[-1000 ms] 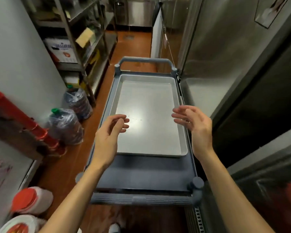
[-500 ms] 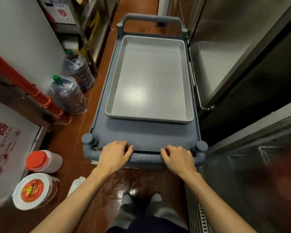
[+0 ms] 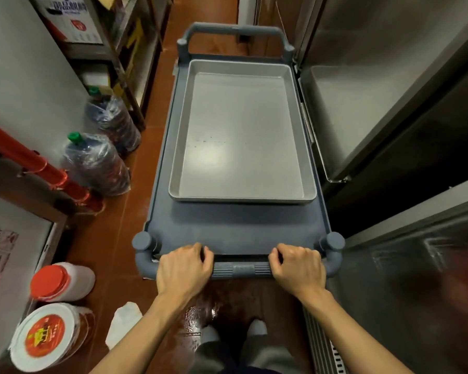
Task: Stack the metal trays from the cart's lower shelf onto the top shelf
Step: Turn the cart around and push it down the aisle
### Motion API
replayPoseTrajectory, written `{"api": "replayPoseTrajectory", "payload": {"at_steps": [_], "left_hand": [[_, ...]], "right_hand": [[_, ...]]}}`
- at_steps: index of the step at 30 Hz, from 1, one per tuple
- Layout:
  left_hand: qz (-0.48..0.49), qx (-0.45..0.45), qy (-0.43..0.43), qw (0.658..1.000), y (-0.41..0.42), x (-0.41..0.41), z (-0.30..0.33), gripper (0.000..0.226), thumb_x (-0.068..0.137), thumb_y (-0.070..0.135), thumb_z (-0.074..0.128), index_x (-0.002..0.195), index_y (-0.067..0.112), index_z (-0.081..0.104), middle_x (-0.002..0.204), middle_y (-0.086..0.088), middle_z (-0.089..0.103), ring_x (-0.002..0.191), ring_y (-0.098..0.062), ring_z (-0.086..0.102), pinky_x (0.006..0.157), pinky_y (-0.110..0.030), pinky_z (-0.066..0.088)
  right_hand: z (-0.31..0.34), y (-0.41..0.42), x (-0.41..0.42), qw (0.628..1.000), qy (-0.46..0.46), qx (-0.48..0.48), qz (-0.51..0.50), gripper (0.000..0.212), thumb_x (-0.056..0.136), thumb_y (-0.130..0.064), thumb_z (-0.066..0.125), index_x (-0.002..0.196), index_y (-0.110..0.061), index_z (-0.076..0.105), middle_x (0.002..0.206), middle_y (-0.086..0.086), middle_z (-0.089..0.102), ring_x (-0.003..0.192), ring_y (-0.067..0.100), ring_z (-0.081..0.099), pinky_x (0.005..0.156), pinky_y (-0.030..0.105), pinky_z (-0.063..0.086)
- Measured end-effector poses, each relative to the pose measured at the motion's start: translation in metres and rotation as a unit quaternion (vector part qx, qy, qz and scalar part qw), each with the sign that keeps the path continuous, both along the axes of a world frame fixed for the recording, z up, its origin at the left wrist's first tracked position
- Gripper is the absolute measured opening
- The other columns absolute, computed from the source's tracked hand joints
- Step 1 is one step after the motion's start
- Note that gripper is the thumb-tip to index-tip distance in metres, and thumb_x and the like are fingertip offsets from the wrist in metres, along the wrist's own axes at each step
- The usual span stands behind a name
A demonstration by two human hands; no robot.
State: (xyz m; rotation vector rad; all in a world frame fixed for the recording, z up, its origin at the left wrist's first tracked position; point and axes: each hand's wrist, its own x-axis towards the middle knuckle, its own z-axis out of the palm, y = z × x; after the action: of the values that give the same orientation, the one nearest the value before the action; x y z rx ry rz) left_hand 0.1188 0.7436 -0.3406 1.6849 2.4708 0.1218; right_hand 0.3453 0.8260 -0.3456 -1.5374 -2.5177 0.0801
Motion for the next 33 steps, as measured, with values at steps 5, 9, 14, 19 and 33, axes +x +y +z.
{"api": "replayPoseTrajectory", "payload": {"at_steps": [5, 9, 14, 19, 33], "left_hand": [[0.008, 0.003, -0.001, 1.000, 0.035, -0.015, -0.003, 0.038, 0.079, 0.036, 0.051, 0.049, 0.014, 0.045, 0.045, -0.007, 0.062, 0.040, -0.030, 0.060, 0.040, -0.027, 0.039], [0.022, -0.024, 0.006, 0.999, 0.071, -0.039, 0.001, 0.039, 0.084, 0.036, 0.054, 0.053, 0.012, 0.054, 0.053, -0.009, 0.067, 0.049, -0.032, 0.065, 0.046, -0.030, 0.042], [0.006, -0.011, 0.021, 1.000, 0.131, -0.083, 0.000, 0.044, 0.089, 0.039, 0.044, 0.066, 0.010, 0.066, 0.070, -0.013, 0.073, 0.064, -0.035, 0.068, 0.057, -0.033, 0.046], [-0.020, 0.021, 0.042, 0.999, 0.201, -0.118, -0.009, 0.047, 0.088, 0.041, 0.038, 0.061, 0.012, 0.063, 0.068, -0.012, 0.073, 0.061, -0.032, 0.067, 0.053, -0.031, 0.038], [-0.109, 0.048, 0.084, 0.989, 0.404, -0.185, -0.008, 0.079, 0.089, 0.069, 0.013, 0.061, 0.016, 0.065, 0.051, -0.002, 0.056, 0.053, -0.024, 0.060, 0.051, -0.029, 0.032]], "right_hand": [[0.001, 0.035, -0.016, 1.000, -0.020, 0.013, -0.020, 0.034, 0.079, -0.036, 0.045, 0.050, -0.018, 0.047, 0.046, 0.001, 0.059, 0.040, 0.025, 0.057, 0.044, 0.026, 0.024], [0.003, 0.069, -0.042, 0.999, -0.024, -0.001, -0.027, 0.034, 0.080, -0.037, 0.046, 0.051, -0.019, 0.049, 0.047, 0.002, 0.061, 0.041, 0.026, 0.057, 0.044, 0.027, 0.029], [0.004, 0.120, -0.087, 0.999, -0.025, -0.007, -0.035, 0.034, 0.081, -0.034, 0.052, 0.054, -0.014, 0.059, 0.051, 0.009, 0.063, 0.045, 0.033, 0.059, 0.046, 0.030, 0.031], [0.007, 0.189, -0.120, 0.999, -0.035, -0.020, -0.030, 0.037, 0.086, -0.036, 0.048, 0.060, -0.014, 0.063, 0.057, 0.010, 0.065, 0.052, 0.032, 0.061, 0.050, 0.032, 0.037], [0.005, 0.404, -0.182, 0.998, -0.031, -0.025, -0.040, 0.044, 0.083, -0.041, 0.035, 0.051, -0.018, 0.053, 0.049, 0.001, 0.051, 0.041, 0.020, 0.037, 0.048, 0.030, 0.027]]}}
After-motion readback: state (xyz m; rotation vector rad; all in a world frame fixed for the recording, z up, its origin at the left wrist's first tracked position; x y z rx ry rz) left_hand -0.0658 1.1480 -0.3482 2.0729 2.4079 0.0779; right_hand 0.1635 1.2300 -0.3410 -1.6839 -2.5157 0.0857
